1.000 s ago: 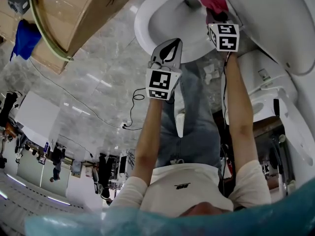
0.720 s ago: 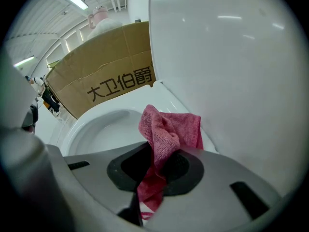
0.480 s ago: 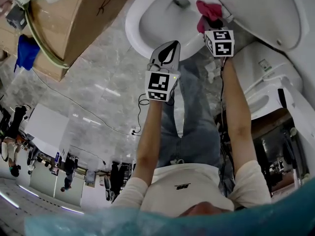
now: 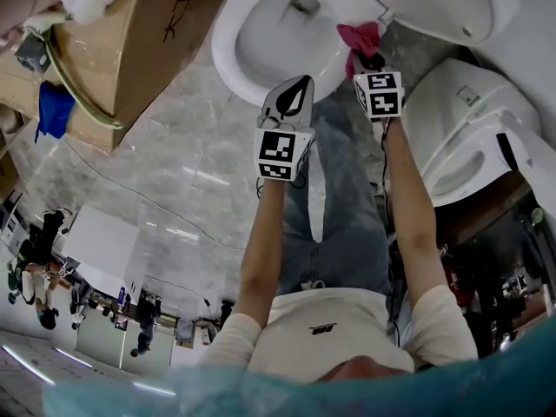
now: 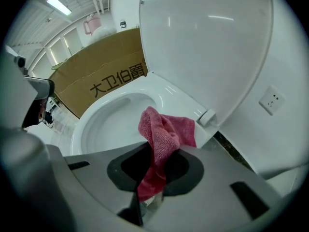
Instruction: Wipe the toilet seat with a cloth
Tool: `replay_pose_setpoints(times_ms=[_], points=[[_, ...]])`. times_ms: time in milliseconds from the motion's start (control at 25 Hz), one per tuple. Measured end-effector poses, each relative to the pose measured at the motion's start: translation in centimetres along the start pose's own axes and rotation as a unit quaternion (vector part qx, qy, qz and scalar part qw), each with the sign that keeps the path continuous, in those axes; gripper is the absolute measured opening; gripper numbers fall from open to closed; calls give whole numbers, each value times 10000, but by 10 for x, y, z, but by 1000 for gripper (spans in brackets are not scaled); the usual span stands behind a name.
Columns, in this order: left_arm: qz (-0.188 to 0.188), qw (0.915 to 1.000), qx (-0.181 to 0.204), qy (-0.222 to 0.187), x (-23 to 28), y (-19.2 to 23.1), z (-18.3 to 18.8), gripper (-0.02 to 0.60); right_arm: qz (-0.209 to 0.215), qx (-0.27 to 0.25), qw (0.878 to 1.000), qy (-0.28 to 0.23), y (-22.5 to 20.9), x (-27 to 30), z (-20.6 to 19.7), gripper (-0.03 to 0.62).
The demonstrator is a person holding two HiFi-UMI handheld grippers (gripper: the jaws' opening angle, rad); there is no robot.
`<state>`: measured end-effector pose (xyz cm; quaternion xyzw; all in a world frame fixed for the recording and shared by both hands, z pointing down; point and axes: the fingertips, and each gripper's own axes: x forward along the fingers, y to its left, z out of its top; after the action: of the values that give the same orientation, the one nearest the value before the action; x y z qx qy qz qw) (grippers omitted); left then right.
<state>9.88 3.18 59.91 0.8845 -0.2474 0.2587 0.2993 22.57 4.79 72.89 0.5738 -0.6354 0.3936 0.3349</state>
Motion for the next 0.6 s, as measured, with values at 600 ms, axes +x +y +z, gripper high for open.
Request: replay_pose_setpoints(times_ms=[600], points=[[-127, 9987, 470, -179, -89, -50, 46, 6, -27, 179, 9938, -1096, 54, -172, 34, 51]])
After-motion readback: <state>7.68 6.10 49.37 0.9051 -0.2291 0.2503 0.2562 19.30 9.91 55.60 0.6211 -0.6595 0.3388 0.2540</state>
